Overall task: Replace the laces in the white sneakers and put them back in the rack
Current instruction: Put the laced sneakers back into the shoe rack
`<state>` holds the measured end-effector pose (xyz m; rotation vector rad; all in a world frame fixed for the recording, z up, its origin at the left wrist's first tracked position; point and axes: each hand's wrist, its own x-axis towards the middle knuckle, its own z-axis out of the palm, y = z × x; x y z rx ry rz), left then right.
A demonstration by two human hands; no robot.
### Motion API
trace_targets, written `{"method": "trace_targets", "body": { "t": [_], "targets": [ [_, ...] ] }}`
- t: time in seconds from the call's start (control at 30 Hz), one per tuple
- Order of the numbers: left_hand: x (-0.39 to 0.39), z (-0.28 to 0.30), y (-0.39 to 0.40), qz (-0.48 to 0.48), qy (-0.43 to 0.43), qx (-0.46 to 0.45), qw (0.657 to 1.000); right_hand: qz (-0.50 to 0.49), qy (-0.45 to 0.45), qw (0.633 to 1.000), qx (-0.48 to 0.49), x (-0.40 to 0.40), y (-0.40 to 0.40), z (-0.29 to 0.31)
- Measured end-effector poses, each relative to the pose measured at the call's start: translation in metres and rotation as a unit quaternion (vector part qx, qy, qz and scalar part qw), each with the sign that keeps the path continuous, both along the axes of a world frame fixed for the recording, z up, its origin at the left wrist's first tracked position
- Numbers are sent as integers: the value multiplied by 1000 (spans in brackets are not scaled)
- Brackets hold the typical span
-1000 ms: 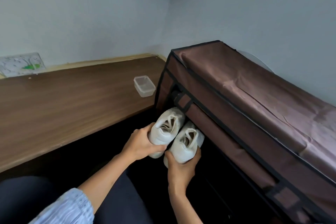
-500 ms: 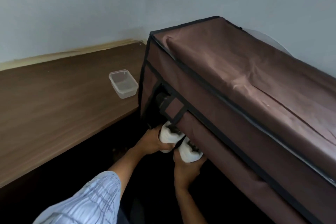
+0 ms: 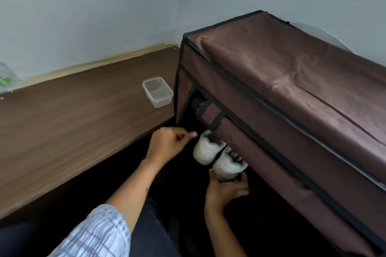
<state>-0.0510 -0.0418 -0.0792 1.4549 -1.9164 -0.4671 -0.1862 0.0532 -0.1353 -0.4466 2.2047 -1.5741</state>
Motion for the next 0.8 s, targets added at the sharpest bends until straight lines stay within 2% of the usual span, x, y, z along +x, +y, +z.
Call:
{"method": "trace_targets", "body": {
  "t": [0.07,0.1,0.13,0.23,0.3,0.37,0.43,0.53,0.67,0.73,0.8],
  "targets": [
    [13,15,-3,87,47,-133,986,-12,-61,997,-44,7,3,10],
    [18,19,-14,109,50,-146,982,-17,-60,997,-50,10,3,14],
    [23,21,-28,119,33,-124,985,-13,-75,996,-46,15,4,20],
    [40,15,-67,110,-89,39,989,20,-125,991,-52,23,10,23],
    [50,11,-77,106,-55,68,990,58,-122,989,-53,25,16,28],
    [57,18,-68,126,17,62,990,108,-103,986,-73,26,19,30],
    [58,29,-44,131,33,34,990,181,-86,976,-90,27,21,34],
    [56,40,9,89,19,-22,996,308,-2,944,-119,29,31,47],
    [50,43,80,-3,20,-35,999,439,166,867,-164,17,51,58],
    [38,38,109,-36,17,-26,999,471,212,843,-149,8,60,57],
    [23,33,130,-71,19,10,997,445,245,846,-159,-5,72,47]
  ]
}}
